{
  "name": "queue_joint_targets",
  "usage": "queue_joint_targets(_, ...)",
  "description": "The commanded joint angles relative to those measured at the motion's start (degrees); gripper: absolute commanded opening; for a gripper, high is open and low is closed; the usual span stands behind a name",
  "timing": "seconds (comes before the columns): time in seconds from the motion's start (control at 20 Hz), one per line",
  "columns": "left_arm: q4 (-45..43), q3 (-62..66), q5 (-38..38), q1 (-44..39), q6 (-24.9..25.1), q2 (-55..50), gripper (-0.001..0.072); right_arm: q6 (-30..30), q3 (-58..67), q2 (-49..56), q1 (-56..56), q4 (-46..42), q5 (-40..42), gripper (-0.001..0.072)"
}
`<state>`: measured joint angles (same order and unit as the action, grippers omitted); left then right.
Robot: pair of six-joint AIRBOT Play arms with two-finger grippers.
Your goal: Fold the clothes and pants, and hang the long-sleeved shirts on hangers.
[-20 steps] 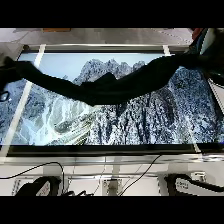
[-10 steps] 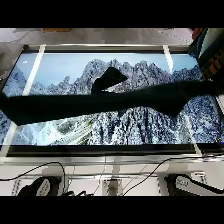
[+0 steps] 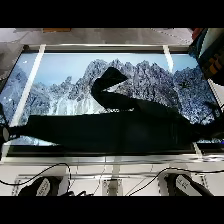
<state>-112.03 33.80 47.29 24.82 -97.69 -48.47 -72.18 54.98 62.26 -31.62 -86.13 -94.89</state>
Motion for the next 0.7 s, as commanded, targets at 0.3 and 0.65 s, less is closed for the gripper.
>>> queue_joint_targets(0.3, -2.6, -1.81, 4.2, 4.57, 10.71, -0.09, 0.0695, 0.22, -4.57, -1.77, -0.24, -3.89, 1.49, 0.0674)
queue_joint_targets(0.65, 5.29, 3.15, -11.5, -0.63, 5.99, -0.02, 0.0695, -1.95, -1.62, -1.77, -0.13, 2.64, 13.92, 0.0673)
